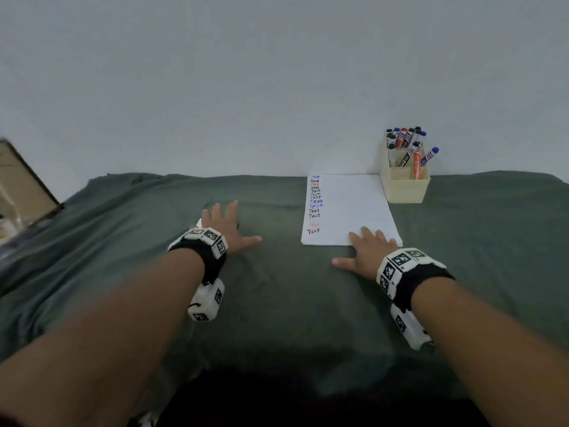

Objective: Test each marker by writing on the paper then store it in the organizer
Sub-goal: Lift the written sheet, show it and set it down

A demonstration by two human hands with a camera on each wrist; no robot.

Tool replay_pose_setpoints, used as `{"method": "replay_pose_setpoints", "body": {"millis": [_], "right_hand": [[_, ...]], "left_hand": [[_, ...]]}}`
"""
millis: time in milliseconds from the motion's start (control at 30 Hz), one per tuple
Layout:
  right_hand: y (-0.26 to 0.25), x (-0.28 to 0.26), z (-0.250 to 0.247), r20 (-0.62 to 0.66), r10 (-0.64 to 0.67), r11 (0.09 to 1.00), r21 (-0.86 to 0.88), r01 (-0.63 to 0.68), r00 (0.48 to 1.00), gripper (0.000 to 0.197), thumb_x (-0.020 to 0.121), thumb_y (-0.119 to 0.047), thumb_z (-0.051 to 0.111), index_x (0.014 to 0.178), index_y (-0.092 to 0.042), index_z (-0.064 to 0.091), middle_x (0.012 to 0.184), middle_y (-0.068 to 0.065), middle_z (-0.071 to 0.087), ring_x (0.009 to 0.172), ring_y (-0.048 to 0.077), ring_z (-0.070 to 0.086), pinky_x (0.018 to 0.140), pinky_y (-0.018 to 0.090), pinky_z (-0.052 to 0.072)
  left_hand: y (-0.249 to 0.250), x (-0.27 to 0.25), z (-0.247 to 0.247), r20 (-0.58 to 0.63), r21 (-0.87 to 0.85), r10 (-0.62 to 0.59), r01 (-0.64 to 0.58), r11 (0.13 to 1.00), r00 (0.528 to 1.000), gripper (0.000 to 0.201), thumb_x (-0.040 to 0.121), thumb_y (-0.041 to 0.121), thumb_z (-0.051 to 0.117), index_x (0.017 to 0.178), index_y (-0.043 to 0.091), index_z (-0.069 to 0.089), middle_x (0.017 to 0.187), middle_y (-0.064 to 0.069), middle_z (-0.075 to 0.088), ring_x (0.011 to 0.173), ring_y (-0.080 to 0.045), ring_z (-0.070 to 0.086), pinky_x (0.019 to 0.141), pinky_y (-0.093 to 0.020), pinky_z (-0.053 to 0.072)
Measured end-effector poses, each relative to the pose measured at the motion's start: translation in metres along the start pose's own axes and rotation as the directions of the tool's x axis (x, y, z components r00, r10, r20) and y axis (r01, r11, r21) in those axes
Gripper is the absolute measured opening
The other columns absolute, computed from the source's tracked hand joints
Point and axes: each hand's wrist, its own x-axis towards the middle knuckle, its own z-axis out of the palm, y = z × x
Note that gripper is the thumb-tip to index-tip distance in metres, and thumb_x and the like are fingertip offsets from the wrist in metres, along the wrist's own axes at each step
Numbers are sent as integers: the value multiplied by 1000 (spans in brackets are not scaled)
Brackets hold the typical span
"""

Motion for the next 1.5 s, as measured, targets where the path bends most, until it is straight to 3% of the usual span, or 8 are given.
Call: {"method": "replay_pose_setpoints", "body": {"millis": [267,467,633,833,1000,1133,1233,1500], "right_hand": [[-2,2,1,-57,19,999,30,-18,998,90,86,-81,45,152,-22,31,163,6,23,149,34,22,119,53,24],[-3,0,1,-74,16,998,55,-12,997,89,86,-80,45,152,-21,30,163,8,22,149,33,21,119,53,24],[-3,-1,0,-63,6,997,74,-2,998,89,87,-79,45,154,-25,27,165,9,18,151,35,16,121,54,20],[-3,-1,-1,-37,-6,994,109,10,999,91,87,-78,47,158,-30,18,168,8,10,154,34,7,123,55,14],[-3,1,0,-55,-1,994,107,7,998,92,86,-79,47,158,-29,19,167,9,14,153,35,11,122,55,17],[-3,1,1,-61,2,995,101,4,998,92,86,-79,47,157,-28,20,166,9,16,152,36,13,121,55,19],[-4,0,1,-63,4,995,98,2,998,92,86,-79,48,157,-27,20,166,9,18,152,36,15,121,54,20],[-6,-3,-1,-72,9,996,92,-2,997,90,87,-77,48,156,-25,22,165,10,20,151,36,17,121,53,22]], "left_hand": [[-51,17,-8,119,-65,-140,148,987,983,120,46,79,56,148,28,21,138,-13,50,118,-36,54,99,-43,45],[-48,26,0,124,-16,-173,177,984,977,100,46,72,57,132,24,38,101,-4,53,91,-31,57,83,-39,49],[-50,33,8,138,-44,-184,192,981,973,103,51,67,59,141,27,30,115,-4,53,90,-28,54,78,-37,41],[-52,36,25,94,-70,-114,121,990,989,89,67,60,50,145,52,9,146,-11,33,117,-35,48,104,-45,36],[-54,41,26,-3,-118,-32,31,993,999,80,76,30,63,144,29,21,145,0,46,112,-30,56,86,-31,41],[-55,41,25,-9,-147,-18,16,989,1000,78,69,26,63,136,28,25,130,-10,55,99,-31,59,83,-34,48],[-58,44,23,-25,-151,43,-47,987,999,71,71,22,64,133,22,29,136,1,54,108,-28,61,80,-29,43],[-77,47,22,-89,-260,110,-130,957,990,59,87,1,42,143,17,30,155,10,36,137,-7,42,104,-17,32]]}}
